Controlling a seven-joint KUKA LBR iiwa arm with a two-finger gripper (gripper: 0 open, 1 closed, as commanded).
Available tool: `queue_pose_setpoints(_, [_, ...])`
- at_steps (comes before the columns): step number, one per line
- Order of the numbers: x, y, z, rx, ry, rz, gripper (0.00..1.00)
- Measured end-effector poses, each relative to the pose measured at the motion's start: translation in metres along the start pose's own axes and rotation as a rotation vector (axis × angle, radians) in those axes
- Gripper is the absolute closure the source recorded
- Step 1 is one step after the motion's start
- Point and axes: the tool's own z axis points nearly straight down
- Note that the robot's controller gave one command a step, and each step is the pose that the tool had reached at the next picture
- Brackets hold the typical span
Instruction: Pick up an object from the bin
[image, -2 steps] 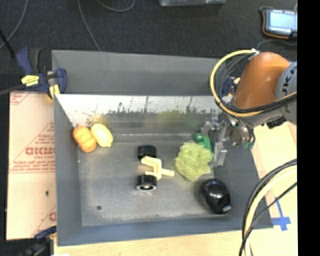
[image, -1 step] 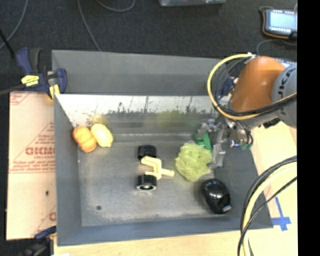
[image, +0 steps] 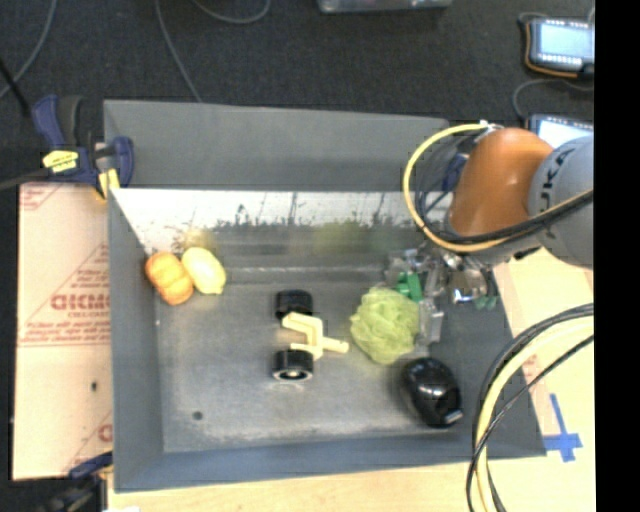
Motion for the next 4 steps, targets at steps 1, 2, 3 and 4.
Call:
queue_pose_setpoints(1, [-0.010,0.013,0.037,0.006,-0.014,-0.194,1.00])
queue_pose_setpoints(2, [-0.010,0.013,0.037,0.006,-0.014,-0.195,1.00])
queue_pose_setpoints(3, [-0.011,0.015,-0.004,0.002,-0.007,-0.178,1.00])
queue_pose_setpoints(4, [-0.011,0.004,-0.066,0.006,-0.014,-0.188,1.00])
